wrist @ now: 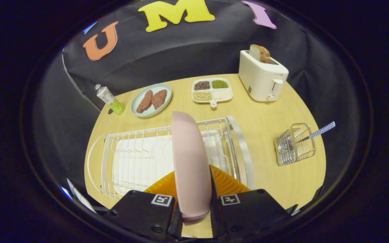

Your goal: Take the plate from the dish rack, then take the spoon from the basket and place it into the plate.

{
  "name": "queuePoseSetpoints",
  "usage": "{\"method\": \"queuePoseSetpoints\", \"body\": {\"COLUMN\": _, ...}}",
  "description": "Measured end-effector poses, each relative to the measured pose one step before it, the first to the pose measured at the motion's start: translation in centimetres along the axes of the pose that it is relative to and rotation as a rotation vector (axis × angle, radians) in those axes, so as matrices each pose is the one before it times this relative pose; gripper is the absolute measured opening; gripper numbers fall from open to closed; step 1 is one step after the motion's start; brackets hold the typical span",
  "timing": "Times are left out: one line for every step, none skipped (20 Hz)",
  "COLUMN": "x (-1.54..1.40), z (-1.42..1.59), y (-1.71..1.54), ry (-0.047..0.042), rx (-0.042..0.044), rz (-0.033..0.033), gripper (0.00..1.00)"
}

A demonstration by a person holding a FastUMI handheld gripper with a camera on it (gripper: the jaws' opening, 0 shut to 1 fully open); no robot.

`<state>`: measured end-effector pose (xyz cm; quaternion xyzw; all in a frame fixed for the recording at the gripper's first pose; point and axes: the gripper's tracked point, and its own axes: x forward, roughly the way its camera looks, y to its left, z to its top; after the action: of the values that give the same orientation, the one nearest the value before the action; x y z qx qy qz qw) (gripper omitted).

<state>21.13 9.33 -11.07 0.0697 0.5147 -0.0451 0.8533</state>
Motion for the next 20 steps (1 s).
{"method": "queuePoseSetpoints", "body": {"x": -0.393, "z": 0.097, "y": -0.095, "ry": -0.00972, "rx": -0.00470, "rz": -0.02308, "gripper": 0.37}}
{"method": "queuePoseSetpoints", "body": {"x": -0.471, "z": 0.245, "y": -0.059, "ry": -0.01143, "rx": -0.00826, "rz": -0.02230, "gripper": 0.36}}
{"method": "queuePoseSetpoints", "body": {"x": -0.312, "z": 0.150, "y": -0.090, "ry": -0.01356, "rx": -0.01083, "rz": -0.02535, "gripper": 0.36}}
{"method": "queuePoseSetpoints", "body": {"x": -0.420, "z": 0.182, "y": -0.215, "ry": -0.00917, "rx": -0.00791, "rz": -0.02694, "gripper": 0.36}}
{"method": "queuePoseSetpoints", "body": {"x": -0.600, "z": 0.387, "y": -0.225, "ry": -0.02505, "rx": -0.00726, "rz": -0.02232, "gripper": 0.36}}
{"method": "queuePoseSetpoints", "body": {"x": -0.587, "z": 0.449, "y": -0.346, "ry": -0.02893, "rx": -0.01097, "rz": -0.01857, "gripper": 0.36}}
{"method": "queuePoseSetpoints", "body": {"x": -0.748, "z": 0.129, "y": 0.495, "ry": -0.00770, "rx": 0.00257, "rz": 0.01872, "gripper": 0.35}}
{"method": "queuePoseSetpoints", "body": {"x": -0.779, "z": -0.382, "y": 0.165, "ry": -0.00600, "rx": 0.00579, "rz": 0.02176, "gripper": 0.33}}
{"method": "queuePoseSetpoints", "body": {"x": -0.790, "z": -0.354, "y": -0.031, "ry": -0.00349, "rx": -0.00084, "rz": 0.02004, "gripper": 0.32}}
{"method": "queuePoseSetpoints", "body": {"x": -0.762, "z": -0.321, "y": -0.081, "ry": -0.00663, "rx": -0.00013, "rz": 0.01867, "gripper": 0.32}}
{"method": "queuePoseSetpoints", "body": {"x": -0.704, "z": -0.611, "y": -0.110, "ry": -0.00758, "rx": 0.00828, "rz": 0.02373, "gripper": 0.32}}
{"method": "queuePoseSetpoints", "body": {"x": -0.853, "z": -0.693, "y": 0.000, "ry": -0.00423, "rx": 0.00961, "rz": 0.03268, "gripper": 0.32}}
{"method": "queuePoseSetpoints", "body": {"x": -0.795, "z": -0.906, "y": 0.069, "ry": -0.00193, "rx": 0.01184, "rz": 0.03980, "gripper": 0.32}}
{"method": "queuePoseSetpoints", "body": {"x": -0.725, "z": -1.043, "y": 0.027, "ry": 0.00202, "rx": 0.01106, "rz": 0.04458, "gripper": 0.32}}
{"method": "queuePoseSetpoints", "body": {"x": -0.673, "z": -1.119, "y": -0.248, "ry": 0.00326, "rx": 0.02025, "rz": 0.03787, "gripper": 0.32}}
{"method": "queuePoseSetpoints", "body": {"x": -0.481, "z": -1.154, "y": -0.369, "ry": 0.00362, "rx": 0.02051, "rz": 0.02992, "gripper": 0.32}}
{"method": "queuePoseSetpoints", "body": {"x": -0.371, "z": -1.240, "y": -0.449, "ry": -0.00093, "rx": 0.01264, "rz": 0.02432, "gripper": 0.32}}
{"method": "queuePoseSetpoints", "body": {"x": -0.371, "z": -1.182, "y": -0.581, "ry": -0.00567, "rx": 0.01338, "rz": 0.01618, "gripper": 0.32}}
{"method": "queuePoseSetpoints", "body": {"x": -0.246, "z": -1.333, "y": -0.797, "ry": -0.00301, "rx": 0.01161, "rz": 0.01377, "gripper": 0.32}}
{"method": "queuePoseSetpoints", "body": {"x": -0.098, "z": -1.421, "y": -0.747, "ry": 0.00133, "rx": 0.01788, "rz": 0.01891, "gripper": 0.32}}
